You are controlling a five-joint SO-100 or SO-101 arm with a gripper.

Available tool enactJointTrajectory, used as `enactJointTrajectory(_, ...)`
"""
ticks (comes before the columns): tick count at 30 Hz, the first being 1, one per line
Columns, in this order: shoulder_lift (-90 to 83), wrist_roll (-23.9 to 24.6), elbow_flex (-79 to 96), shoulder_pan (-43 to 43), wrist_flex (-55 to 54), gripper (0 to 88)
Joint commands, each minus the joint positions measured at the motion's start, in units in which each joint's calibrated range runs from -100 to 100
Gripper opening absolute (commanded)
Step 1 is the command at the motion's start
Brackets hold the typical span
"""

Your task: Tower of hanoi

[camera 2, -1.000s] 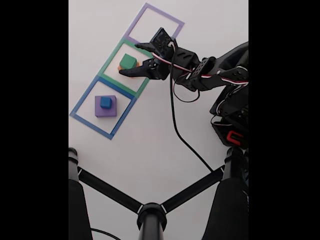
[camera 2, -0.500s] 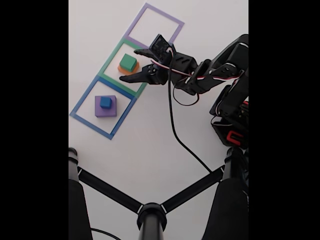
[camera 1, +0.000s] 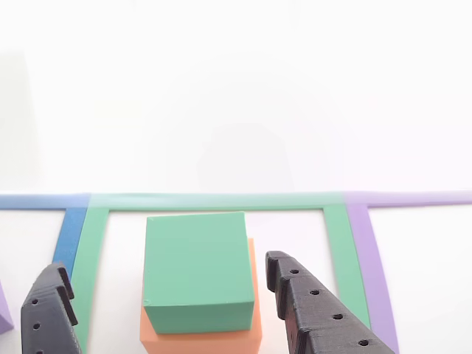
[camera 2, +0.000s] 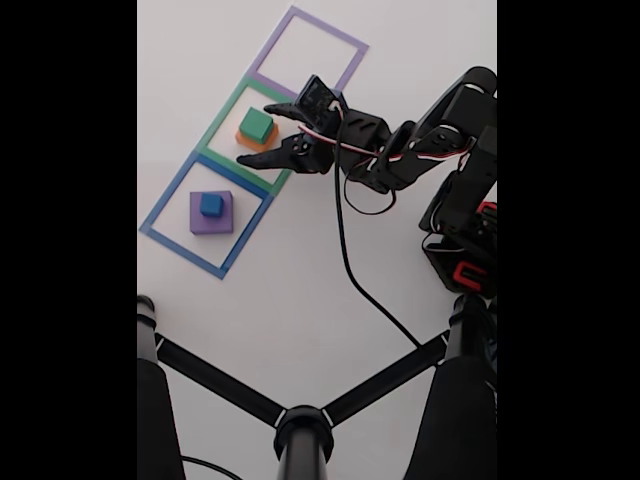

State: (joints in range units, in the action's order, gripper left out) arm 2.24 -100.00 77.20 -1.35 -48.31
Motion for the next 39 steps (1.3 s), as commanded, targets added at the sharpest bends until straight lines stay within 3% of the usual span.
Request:
enactJointTrajectory(1,0.0,0.0,-2.3,-0.7,-1.4,24.1)
enactJointTrajectory(14,0.5,0.0,-2.3,-0.4,-1.3,8.8)
enactJointTrajectory(26,-3.8,0.0,-2.0,-0.2,2.0,7.4)
enactJointTrajectory(32,-18.7,0.0,-3.8,-0.4,20.4,7.5)
enactJointTrajectory(39,-41.3,0.0,-13.5,0.7,60.1,7.1)
